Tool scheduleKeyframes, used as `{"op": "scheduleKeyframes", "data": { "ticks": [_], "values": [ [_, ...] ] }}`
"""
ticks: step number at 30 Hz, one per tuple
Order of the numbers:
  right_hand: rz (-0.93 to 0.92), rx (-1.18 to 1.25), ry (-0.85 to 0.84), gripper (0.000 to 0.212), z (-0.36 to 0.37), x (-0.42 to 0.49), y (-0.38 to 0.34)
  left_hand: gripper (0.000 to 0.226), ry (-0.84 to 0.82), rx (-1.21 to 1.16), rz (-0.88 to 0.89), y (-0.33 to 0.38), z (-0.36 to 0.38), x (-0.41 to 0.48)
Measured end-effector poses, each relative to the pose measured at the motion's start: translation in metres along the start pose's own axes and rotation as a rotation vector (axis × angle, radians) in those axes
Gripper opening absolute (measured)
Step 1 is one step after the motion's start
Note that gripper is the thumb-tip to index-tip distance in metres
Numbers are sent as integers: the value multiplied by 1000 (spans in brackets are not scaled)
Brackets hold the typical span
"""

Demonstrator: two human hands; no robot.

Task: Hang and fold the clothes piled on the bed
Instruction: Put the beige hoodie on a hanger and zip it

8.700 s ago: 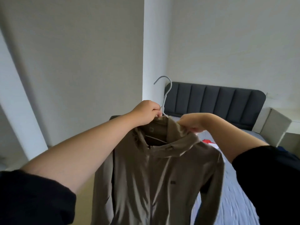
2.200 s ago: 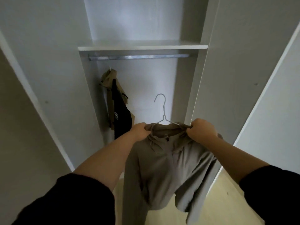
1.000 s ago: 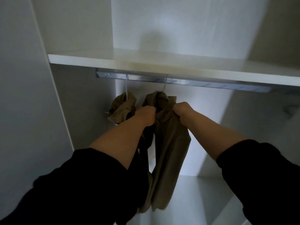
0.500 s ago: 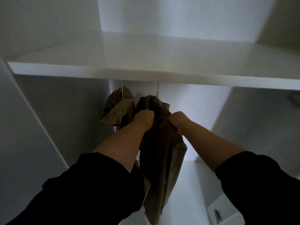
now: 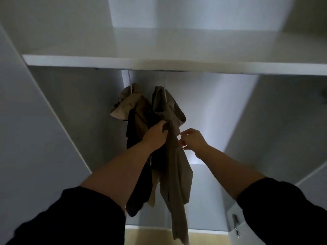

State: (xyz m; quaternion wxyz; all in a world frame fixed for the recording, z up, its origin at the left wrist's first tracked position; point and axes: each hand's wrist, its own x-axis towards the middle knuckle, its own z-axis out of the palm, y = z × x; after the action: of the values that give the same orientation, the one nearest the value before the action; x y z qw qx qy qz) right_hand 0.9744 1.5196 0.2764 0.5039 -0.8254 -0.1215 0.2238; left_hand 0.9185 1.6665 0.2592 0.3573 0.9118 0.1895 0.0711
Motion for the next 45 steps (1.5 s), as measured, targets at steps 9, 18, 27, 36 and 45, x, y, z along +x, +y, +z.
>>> {"op": "scheduleKeyframes", "data": {
  "ticks": [9,18,27,36,45],
  "values": [
    [-184,-275,213,27,-48,-94,59,55,224,405,256,48,45,-118],
    [-239,-684,553,56,-128,-298,121,66,192,623,533,135,96,-245],
    [147,-810,813,61,-172,-567,236,67,-53,502,1051,230,198,-460],
    [478,-893,1072,59,-260,-831,352,66,-257,402,1411,369,331,-685],
    [855,-816,1222,61,-343,-1121,484,67,-418,335,1696,516,480,-936]
  ]
}}
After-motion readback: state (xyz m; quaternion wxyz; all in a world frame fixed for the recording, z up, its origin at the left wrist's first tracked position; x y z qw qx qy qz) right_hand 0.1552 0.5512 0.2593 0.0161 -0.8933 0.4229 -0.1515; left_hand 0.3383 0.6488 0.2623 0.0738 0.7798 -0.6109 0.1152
